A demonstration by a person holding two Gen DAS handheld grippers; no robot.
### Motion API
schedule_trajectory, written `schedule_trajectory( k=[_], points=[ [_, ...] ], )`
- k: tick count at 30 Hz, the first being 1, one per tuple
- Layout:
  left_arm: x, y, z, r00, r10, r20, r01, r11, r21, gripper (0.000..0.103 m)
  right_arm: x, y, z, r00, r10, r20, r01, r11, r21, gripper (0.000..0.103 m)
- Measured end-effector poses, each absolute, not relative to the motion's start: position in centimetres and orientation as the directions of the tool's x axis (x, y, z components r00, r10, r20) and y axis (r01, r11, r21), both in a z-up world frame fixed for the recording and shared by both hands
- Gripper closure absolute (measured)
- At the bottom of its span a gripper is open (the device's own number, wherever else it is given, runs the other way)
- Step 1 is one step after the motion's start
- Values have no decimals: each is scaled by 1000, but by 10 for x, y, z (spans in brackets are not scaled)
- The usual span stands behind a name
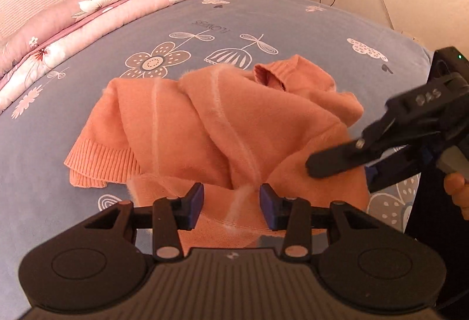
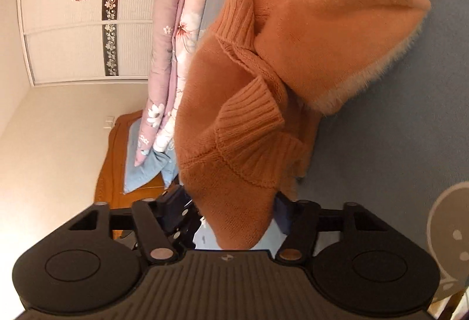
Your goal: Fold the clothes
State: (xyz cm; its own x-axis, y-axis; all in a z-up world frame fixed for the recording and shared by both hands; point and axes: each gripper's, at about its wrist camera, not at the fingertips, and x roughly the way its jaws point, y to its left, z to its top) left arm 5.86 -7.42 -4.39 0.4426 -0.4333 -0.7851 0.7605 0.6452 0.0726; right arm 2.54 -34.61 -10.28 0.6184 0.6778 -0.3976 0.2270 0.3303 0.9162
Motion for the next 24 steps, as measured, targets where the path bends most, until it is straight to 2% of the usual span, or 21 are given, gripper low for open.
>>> schedule_trajectory(
  k=[2,4,6,8,12,17,18,19,24],
  points=[
    [58,-72,-40,454,-430,-780,757,648,84,61,34,-335,-81,576,641,-507,143,531,835,86],
    [60,-69,-37,460,-428,-778,755,650,88,61,36,-322,-60,537,557,-633,28,738,674,90],
    [63,-67,-34,465,-426,-776,751,655,91,61,34,-312,-44,508,453,-733,-78,871,484,91],
    [64,-67,-32,474,-425,-771,745,661,94,61,30,-317,-35,499,356,-790,-119,931,345,91],
    [65,-74,-25,486,-446,-752,749,655,96,61,16,-343,-27,484,288,-826,-75,955,289,92],
    [73,-119,2,479,-485,-732,819,547,174,59,-17,-318,-44,383,316,-868,-147,949,281,92],
    [76,-136,6,464,-484,-742,840,505,196,56,-21,-310,-49,372,312,-874,-164,949,269,92],
    [79,-154,8,439,-478,-761,862,462,207,48,-24,-301,-54,362,307,-880,-180,949,257,92],
    [76,-251,-1,321,-428,-845,943,227,243,47,-31,-285,-62,377,324,-868,-181,945,273,92]
  ],
)
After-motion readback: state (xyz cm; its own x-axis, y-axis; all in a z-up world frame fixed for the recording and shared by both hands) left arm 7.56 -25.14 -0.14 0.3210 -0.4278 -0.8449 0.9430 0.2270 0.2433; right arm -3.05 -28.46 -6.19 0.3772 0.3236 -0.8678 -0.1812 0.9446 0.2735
